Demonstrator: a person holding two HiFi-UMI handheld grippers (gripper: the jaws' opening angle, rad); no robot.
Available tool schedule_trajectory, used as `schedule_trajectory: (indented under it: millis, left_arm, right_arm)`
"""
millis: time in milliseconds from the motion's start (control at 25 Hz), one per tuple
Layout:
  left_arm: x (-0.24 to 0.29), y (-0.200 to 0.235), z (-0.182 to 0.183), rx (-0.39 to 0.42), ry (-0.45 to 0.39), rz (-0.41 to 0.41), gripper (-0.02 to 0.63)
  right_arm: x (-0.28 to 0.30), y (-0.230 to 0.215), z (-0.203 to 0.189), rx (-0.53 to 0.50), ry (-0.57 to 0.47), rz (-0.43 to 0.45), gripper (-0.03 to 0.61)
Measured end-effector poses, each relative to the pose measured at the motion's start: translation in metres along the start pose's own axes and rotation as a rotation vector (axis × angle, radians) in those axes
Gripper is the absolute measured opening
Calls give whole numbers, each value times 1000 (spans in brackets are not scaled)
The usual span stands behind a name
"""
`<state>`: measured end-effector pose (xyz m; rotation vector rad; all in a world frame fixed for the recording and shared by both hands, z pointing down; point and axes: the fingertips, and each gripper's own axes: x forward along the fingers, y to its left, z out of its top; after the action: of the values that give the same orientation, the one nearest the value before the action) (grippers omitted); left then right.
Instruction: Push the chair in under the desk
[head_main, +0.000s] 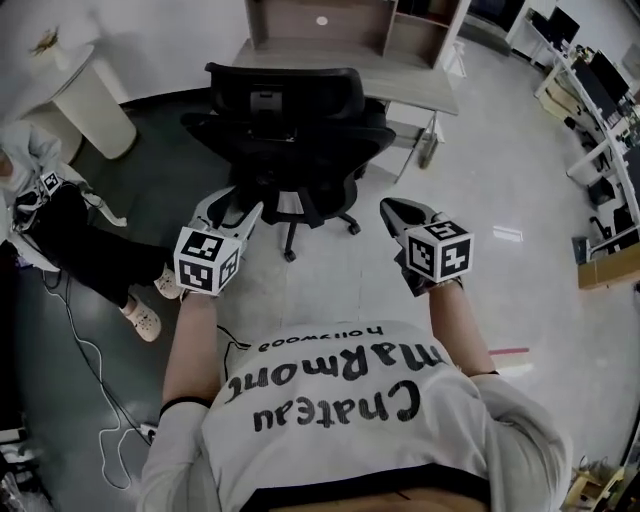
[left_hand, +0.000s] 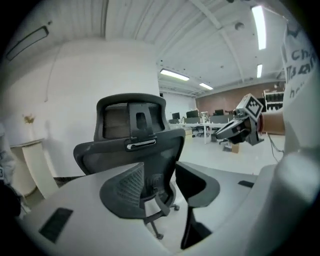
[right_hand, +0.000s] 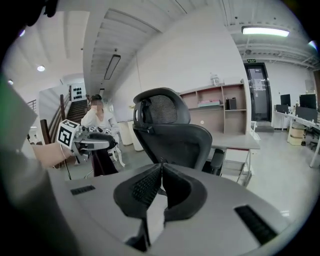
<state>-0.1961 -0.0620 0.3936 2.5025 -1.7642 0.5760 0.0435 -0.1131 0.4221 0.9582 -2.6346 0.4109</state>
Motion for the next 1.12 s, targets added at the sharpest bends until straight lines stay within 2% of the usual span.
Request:
schedule_trajectory:
  millis: [80, 200, 360, 480, 560, 680, 840, 960, 1120]
  left_arm:
    - [-16, -29, 4, -43, -27, -2, 204]
    - [-35, -71, 13, -61, -53, -13, 195]
    - [-56, -113, 34, -125, -125, -11, 159]
    - [-79, -141, 40, -204, -175, 12, 96]
    - [-102, -167, 40, -226, -197, 39, 56]
    - [-124, -197, 33, -258, -202, 82, 31]
    - [-123, -216, 18, -302, -199, 65, 25]
    - [-123, -225, 11, -313, -200, 66, 25]
    - [-143, -260, 6, -285, -182, 89, 25]
  right_arm:
    - [-14, 7, -5, 23, -18, 30, 9]
    - [-34, 19, -16, 52, -36, 79, 8]
    - [-60, 32, -20, 48, -50, 126, 8]
    - [-87, 42, -22, 42, -95, 137, 8]
    - [-117, 51, -24, 46, -155, 151, 8]
    - [-153, 58, -30, 74, -229, 169, 8]
    - [-163, 57, -33, 108, -275, 191, 6]
    - [-165, 58, -37, 91, -276, 195, 6]
    - [-194, 61, -57, 80, -270, 197, 6]
